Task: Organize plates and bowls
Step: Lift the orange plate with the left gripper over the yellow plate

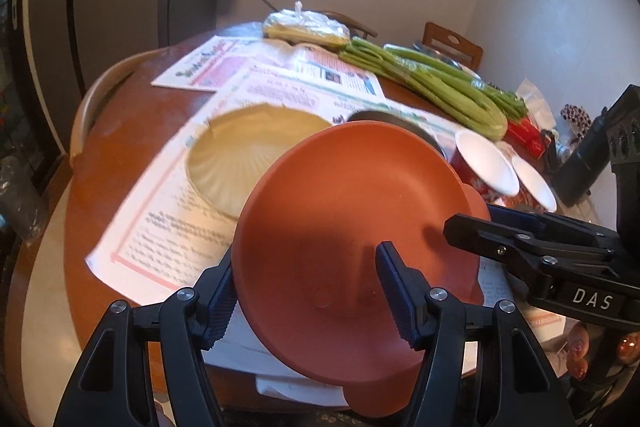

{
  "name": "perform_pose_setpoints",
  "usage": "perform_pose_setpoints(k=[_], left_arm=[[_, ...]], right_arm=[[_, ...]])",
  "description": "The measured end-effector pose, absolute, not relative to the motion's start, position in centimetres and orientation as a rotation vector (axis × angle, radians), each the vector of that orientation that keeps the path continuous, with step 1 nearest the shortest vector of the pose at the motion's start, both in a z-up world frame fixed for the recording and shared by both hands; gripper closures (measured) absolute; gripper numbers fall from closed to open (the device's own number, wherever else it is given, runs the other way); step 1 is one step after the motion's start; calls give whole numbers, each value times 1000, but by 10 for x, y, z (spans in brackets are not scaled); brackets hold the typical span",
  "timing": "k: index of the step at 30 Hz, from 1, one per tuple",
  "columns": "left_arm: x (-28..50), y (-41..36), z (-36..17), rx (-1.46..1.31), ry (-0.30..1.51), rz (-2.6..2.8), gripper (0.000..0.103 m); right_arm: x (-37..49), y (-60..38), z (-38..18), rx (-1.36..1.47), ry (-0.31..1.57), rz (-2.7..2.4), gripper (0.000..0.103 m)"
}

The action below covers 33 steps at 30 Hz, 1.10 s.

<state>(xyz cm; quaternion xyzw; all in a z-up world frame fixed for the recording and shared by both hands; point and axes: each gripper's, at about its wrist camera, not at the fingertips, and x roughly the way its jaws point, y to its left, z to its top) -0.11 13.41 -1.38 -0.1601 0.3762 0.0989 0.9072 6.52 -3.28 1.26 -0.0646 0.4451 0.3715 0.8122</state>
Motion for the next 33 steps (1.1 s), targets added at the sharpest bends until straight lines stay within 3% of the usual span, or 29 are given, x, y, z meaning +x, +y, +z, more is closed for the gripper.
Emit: perform_pose_setpoints(k=[18, 33], left_arm=[[33, 206, 22, -321, 722, 292, 36], [72, 216, -18, -277, 791, 299, 36]], right_arm=[[95, 47, 58, -190, 877, 854, 51], [131, 59, 2, -113, 963, 814, 51]])
